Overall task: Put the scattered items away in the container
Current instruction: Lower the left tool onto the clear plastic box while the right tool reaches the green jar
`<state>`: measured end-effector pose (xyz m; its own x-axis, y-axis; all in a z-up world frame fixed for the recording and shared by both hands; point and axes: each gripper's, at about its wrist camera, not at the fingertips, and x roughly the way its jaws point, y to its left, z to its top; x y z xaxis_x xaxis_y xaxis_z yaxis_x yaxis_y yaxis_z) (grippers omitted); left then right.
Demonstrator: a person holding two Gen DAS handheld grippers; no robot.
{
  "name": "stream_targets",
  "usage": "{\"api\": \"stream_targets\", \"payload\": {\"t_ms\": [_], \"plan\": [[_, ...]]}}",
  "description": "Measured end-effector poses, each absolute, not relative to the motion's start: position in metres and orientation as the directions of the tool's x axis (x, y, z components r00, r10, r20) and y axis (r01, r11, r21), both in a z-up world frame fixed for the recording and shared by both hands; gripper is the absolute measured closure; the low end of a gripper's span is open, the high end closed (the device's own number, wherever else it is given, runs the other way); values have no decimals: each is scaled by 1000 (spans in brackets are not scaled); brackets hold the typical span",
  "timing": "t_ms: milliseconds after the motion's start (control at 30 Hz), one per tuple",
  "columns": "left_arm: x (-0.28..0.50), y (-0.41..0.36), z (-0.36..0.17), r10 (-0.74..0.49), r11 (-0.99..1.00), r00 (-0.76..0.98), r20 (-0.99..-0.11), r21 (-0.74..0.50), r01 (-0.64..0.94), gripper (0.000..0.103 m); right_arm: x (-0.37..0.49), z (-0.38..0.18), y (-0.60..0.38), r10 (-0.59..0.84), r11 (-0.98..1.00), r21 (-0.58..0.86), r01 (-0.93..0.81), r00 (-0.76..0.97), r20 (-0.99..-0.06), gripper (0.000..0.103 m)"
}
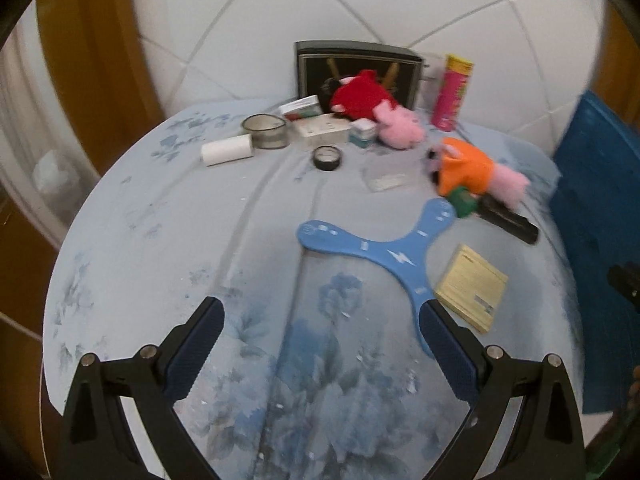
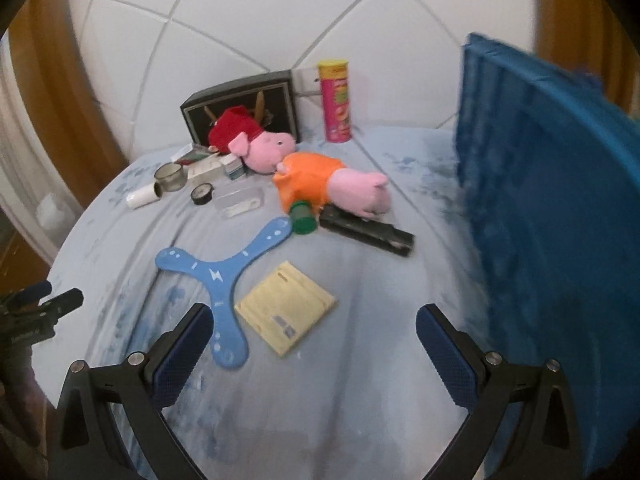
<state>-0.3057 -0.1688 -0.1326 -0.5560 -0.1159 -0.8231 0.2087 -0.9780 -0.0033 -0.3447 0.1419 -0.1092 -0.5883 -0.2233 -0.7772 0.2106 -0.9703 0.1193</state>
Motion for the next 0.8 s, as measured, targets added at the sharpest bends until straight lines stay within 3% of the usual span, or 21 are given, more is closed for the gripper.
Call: {"api": "stream_targets", "payload": {"t_ms": [233, 800], "plan": [[-344, -185, -148, -146, -977, -503, -852, 44, 209, 4, -393, -137, 123, -243, -964, 138, 227, -538, -807, 0], [-520, -158, -212, -57, -992, -487, -871, 105, -73, 4, -483, -204, 153, -90, -995, 101, 1, -464, -881, 0]]}}
